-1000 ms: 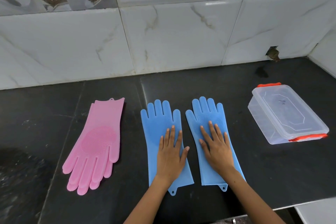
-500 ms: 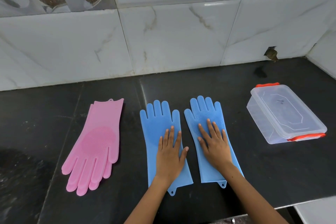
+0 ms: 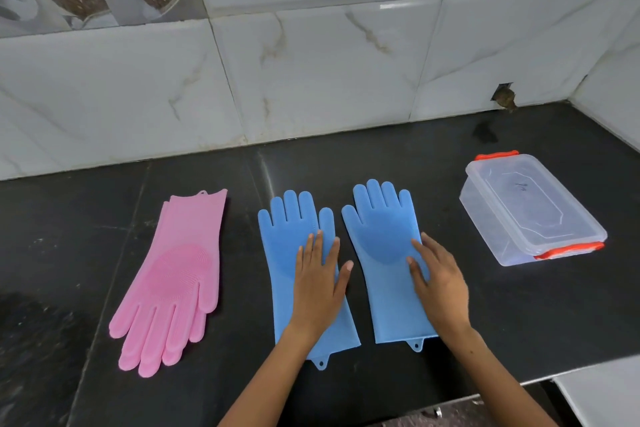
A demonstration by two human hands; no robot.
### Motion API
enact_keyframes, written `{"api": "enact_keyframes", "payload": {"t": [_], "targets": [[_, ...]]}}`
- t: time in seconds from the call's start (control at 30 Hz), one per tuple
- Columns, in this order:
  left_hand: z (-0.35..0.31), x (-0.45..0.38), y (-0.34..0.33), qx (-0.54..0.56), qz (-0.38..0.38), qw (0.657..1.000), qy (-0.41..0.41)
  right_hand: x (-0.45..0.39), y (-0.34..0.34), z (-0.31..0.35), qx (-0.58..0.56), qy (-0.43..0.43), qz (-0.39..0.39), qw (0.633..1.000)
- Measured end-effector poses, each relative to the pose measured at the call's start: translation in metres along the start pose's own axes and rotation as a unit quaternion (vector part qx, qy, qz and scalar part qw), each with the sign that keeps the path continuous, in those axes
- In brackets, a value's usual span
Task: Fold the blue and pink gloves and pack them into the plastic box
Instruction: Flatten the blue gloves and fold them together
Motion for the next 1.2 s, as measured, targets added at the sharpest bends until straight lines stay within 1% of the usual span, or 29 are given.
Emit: {"api": "enact_keyframes", "payload": {"t": [0.07,0.13,0.17,0.23,0.3,0.4,0.47,0.53,0.63,0.77,0.9,1.07,1.2], "targets": [[-0.020,-0.013,0.009,0.035,-0.033,0.998,-0.027,0.012,0.017,-0.015,-0.020,-0.046,-0.004,0.999],[-0.046,-0.030,0.012,0.049,-0.061,0.995,-0.056,0.021,0.030,-0.025,-0.027,-0.087,0.016,0.996],[-0.061,-0.039,0.010,0.053,-0.064,0.995,-0.063,0.025,0.034,-0.029,-0.028,-0.101,0.031,0.994],[-0.087,-0.055,0.004,0.046,-0.048,0.996,-0.063,0.028,0.037,-0.030,-0.028,-0.110,0.063,0.992],[-0.113,-0.065,-0.008,0.037,-0.003,0.998,-0.051,0.029,0.042,-0.033,-0.032,-0.124,0.078,0.989],[-0.136,-0.074,-0.026,0.062,0.050,0.997,-0.015,0.025,0.042,-0.035,-0.044,-0.155,0.107,0.981],[-0.143,-0.076,-0.035,0.069,0.068,0.995,0.018,0.023,0.041,-0.036,-0.055,-0.166,0.130,0.976],[-0.147,-0.078,-0.040,0.078,0.070,0.993,0.051,0.021,0.040,-0.037,-0.072,-0.179,0.136,0.972],[-0.150,-0.081,-0.042,0.079,0.070,0.991,0.084,0.021,0.039,-0.038,-0.100,-0.189,0.135,0.967],[-0.150,-0.085,-0.038,0.075,0.076,0.990,0.096,0.020,0.038,-0.041,-0.147,-0.206,0.133,0.958],[-0.140,-0.088,-0.026,0.127,0.073,0.984,0.104,0.016,0.043,-0.036,-0.248,-0.220,0.142,0.933],[-0.108,-0.096,0.016,0.210,0.066,0.967,0.128,0.003,0.052,0.004,-0.326,-0.172,0.162,0.916],[-0.053,-0.093,0.062,0.256,0.042,0.952,0.159,-0.003,0.043,0.057,-0.354,-0.128,0.177,0.909]]}}
Point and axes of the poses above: each hand's wrist, its own x-axis away from the middle knuckle, its own y-axis out of the back of the hand, z = x × y, the point moved 3 cm from there along -x, towards the middle knuckle, and after that the axes turned 9 degrees about y, right-handed, at the moved point
